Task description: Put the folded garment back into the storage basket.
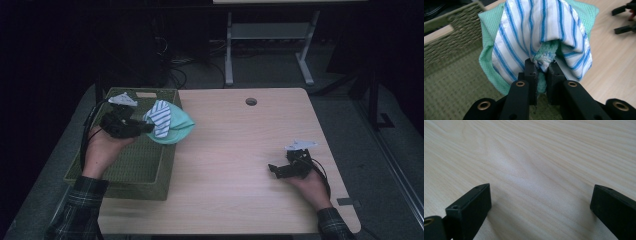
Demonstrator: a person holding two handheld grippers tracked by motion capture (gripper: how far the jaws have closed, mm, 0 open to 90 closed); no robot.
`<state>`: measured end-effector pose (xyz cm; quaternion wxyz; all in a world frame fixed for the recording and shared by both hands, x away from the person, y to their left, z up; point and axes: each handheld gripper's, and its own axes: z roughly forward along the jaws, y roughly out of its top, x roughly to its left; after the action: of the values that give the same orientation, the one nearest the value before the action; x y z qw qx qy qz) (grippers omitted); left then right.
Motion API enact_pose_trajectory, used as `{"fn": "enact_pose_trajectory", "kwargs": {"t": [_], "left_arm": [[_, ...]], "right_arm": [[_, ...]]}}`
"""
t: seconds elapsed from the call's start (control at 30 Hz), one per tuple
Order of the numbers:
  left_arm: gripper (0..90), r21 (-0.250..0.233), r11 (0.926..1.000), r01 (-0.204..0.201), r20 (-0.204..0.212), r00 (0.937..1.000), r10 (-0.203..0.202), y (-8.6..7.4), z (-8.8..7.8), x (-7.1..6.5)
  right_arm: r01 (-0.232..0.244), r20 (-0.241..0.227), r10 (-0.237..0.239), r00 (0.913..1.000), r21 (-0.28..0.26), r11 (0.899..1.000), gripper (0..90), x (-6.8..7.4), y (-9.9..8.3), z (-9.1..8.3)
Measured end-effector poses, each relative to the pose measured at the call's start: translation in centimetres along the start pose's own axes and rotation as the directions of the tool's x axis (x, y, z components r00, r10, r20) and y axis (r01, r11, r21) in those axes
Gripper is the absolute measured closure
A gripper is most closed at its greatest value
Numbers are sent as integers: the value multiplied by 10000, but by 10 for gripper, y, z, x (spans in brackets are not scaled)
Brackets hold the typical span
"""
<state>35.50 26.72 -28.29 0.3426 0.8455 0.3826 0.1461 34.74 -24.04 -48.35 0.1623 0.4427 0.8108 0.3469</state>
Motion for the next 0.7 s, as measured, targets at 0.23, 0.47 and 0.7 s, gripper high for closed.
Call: {"fn": "enact_pose_trajectory", "kwargs": {"t": [0.23, 0.47, 0.7], "left_arm": [[807, -123, 9978, 659, -466, 9967, -664, -18, -4, 18], [807, -239, 9925, 1195, -813, 9893, -1211, -36, -7, 34], [807, -126, 9874, 1576, -1351, 9782, -1579, -55, -5, 46]], "right_arm": [[2, 1, -2, 10000, -4, 10000, 29, 0, 0, 0], [8, 4, -8, 10000, -6, 10000, 29, 0, 0, 0], [10, 2, -10, 10000, -7, 10000, 29, 0, 0, 0]]}}
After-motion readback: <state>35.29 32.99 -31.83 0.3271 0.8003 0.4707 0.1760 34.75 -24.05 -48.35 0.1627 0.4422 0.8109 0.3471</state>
